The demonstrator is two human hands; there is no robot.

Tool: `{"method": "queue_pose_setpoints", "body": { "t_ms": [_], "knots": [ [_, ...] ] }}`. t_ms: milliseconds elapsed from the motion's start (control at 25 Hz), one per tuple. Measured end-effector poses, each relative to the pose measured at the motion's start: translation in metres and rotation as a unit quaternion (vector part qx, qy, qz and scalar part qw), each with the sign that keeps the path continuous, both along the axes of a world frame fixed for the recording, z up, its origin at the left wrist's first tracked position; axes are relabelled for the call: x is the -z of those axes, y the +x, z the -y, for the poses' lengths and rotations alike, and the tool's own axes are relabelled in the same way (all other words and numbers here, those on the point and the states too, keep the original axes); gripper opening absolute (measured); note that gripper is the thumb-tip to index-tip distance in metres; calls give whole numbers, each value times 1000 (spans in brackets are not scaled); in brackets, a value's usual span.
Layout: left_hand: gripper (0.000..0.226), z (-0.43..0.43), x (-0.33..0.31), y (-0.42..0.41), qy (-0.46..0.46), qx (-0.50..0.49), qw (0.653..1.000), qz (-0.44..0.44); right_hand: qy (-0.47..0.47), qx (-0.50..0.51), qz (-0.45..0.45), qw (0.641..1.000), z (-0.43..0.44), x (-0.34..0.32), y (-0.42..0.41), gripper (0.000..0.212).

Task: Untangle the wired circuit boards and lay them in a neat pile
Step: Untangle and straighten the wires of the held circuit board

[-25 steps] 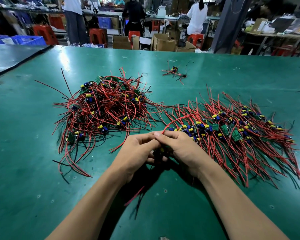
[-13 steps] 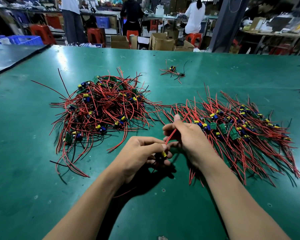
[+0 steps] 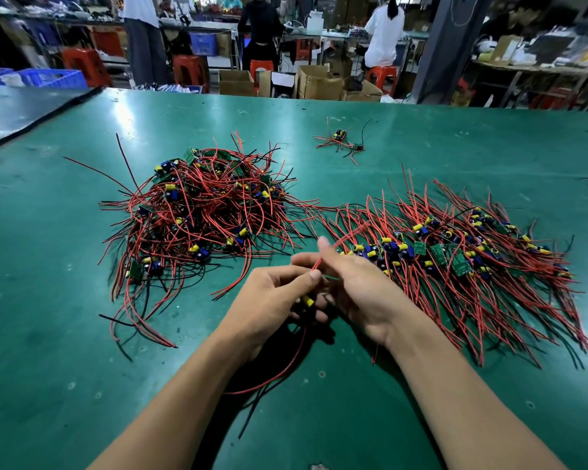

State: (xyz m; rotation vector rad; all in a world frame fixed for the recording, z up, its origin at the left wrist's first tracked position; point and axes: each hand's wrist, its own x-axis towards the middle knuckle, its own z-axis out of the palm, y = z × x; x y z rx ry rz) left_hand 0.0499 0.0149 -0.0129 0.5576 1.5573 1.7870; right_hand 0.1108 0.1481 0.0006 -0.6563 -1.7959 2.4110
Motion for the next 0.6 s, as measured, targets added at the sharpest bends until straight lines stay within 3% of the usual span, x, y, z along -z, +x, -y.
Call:
{"method": "queue_pose_setpoints", "body": {
  "t_ms": [200, 440, 600],
  "knots": [
    [16, 2, -1, -4, 5, -19, 1000, 17, 27, -6, -24, 999, 4, 5, 0, 30],
    [15, 4, -4, 0, -20, 71, 997, -1, 3, 130, -53, 990, -10, 0, -6, 38],
    [18, 2, -3, 4, -38, 118, 992, -20, -163, 167, -76, 970, -18, -6, -6, 51]
  ]
}}
